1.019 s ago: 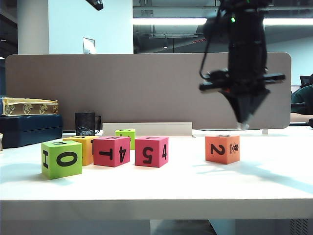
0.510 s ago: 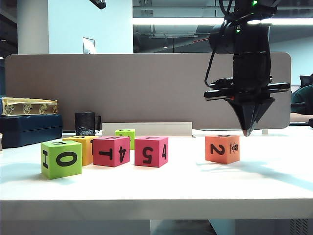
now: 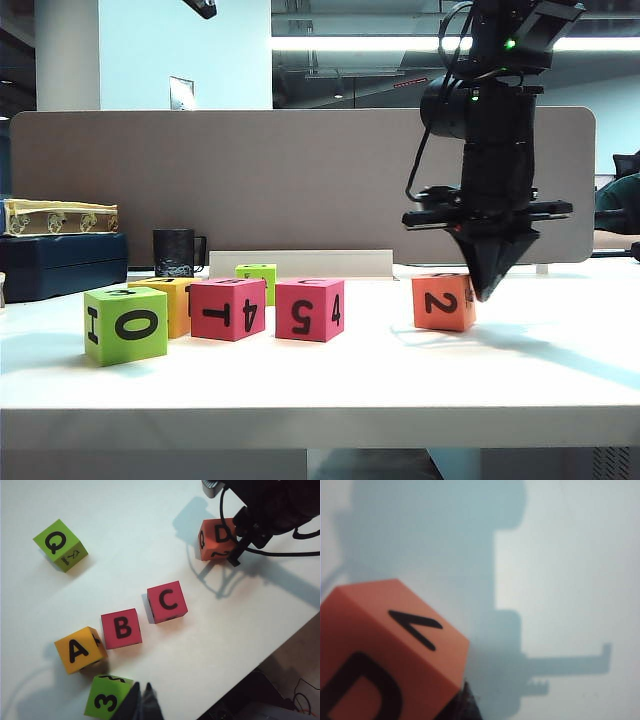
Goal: Select the appropriate blocks from the scattered letter blocks on the table and arrange them in a row to spell out "ABCD".
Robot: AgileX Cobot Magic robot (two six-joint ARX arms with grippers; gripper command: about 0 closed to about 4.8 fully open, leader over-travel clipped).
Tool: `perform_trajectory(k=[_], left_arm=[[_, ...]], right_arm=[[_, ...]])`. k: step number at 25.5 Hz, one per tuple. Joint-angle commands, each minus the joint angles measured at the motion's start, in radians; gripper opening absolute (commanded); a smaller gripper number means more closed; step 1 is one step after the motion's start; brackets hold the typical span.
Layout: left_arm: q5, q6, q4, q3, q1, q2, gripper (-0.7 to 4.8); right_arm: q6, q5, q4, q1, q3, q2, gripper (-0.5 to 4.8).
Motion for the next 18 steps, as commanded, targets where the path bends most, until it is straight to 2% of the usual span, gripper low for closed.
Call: perform_trajectory(k=[1, 14, 18], left_arm=[[-0.019, 0.008, 0.024, 0.004, 0.000, -0.003, -0.06], [-0.022, 0.008, 0.044, 0.003, 0.000, -0.003, -0.06], [-0.022, 0.008, 0.044, 0.003, 0.000, -0.003, -0.06]], right_arm=[[0.004, -0.003, 0.065, 0.000, 0.003, -0.004, -0.01], [0.004, -0.006, 0.170, -0.005, 0.004, -0.003, -0.01], [-0.004, 0.028, 0.195, -0.009, 0.005, -0.003, -0.01]])
